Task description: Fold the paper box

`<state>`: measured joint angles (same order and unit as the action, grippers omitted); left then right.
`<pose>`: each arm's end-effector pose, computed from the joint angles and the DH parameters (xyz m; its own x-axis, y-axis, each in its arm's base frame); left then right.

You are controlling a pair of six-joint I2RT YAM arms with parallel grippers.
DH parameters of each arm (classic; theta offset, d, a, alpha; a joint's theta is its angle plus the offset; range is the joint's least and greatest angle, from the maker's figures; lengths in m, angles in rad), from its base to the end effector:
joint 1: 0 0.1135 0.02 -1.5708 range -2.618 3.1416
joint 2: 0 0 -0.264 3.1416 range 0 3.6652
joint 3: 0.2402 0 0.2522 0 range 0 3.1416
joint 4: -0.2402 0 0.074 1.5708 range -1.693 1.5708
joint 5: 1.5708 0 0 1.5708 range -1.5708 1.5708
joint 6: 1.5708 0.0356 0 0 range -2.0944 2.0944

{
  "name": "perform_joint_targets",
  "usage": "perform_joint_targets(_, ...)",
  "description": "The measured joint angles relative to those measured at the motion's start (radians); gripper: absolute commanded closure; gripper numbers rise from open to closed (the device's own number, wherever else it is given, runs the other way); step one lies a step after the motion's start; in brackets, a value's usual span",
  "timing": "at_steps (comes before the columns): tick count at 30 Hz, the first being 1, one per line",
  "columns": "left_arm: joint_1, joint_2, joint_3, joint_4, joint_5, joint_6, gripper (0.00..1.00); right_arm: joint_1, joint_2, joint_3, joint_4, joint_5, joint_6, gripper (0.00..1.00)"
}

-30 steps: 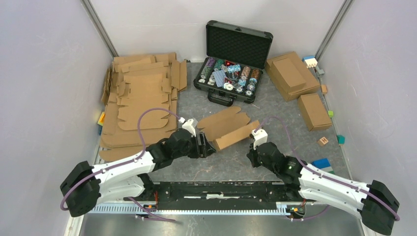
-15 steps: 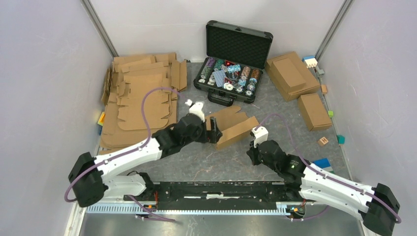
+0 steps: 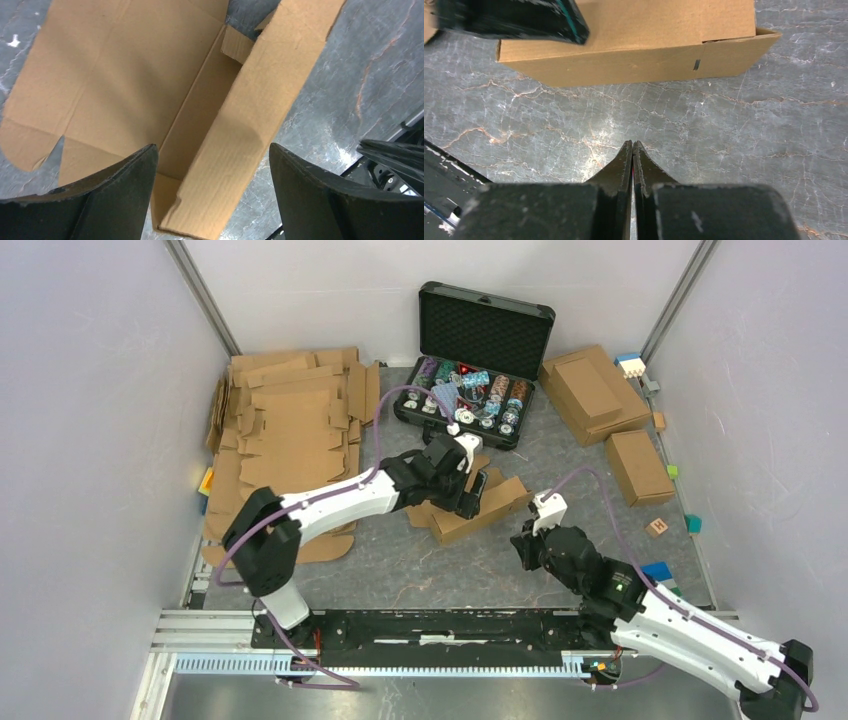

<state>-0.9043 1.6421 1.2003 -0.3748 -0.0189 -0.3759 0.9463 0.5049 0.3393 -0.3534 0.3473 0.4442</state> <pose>0.2237 -0.2833 0.2465 -0.7047 0.3022 -0.6420 0.5581 0.7947 -0.2386 0.0880 0.1014 0.2067 -0.5154 -0.0240 -0.8566 -0.4081 0.8858 0.2207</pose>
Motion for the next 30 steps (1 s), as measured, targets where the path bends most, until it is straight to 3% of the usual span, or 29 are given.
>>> perform_joint_targets(3,0.019,0.077,0.051,-0.035,0.075,0.026,0.19,0.0,-0.026,0.011,-0.018,0.009,0.002,0.94)
perform_joint_targets(8,0.026,0.101,0.07,-0.05,0.164,0.045,0.49,0.0,-0.068,0.027,-0.046,0.032,0.004,0.93)
perform_joint_targets(19,-0.104,0.098,0.06,-0.053,0.132,0.068,0.62,0.0,-0.087,0.04,-0.092,0.059,0.004,0.92)
perform_joint_targets(21,-0.131,0.098,0.05,-0.054,0.105,0.068,0.68,0.0,-0.088,0.044,-0.097,0.064,0.004,0.89)
perform_joint_targets(26,-0.213,0.098,0.003,-0.054,0.011,0.068,0.76,0.0,-0.097,0.06,-0.124,0.095,0.009,0.77)
perform_joint_targets(30,-0.275,0.098,-0.056,-0.048,-0.063,0.068,0.78,0.0,-0.097,0.07,-0.145,0.126,0.025,0.52)
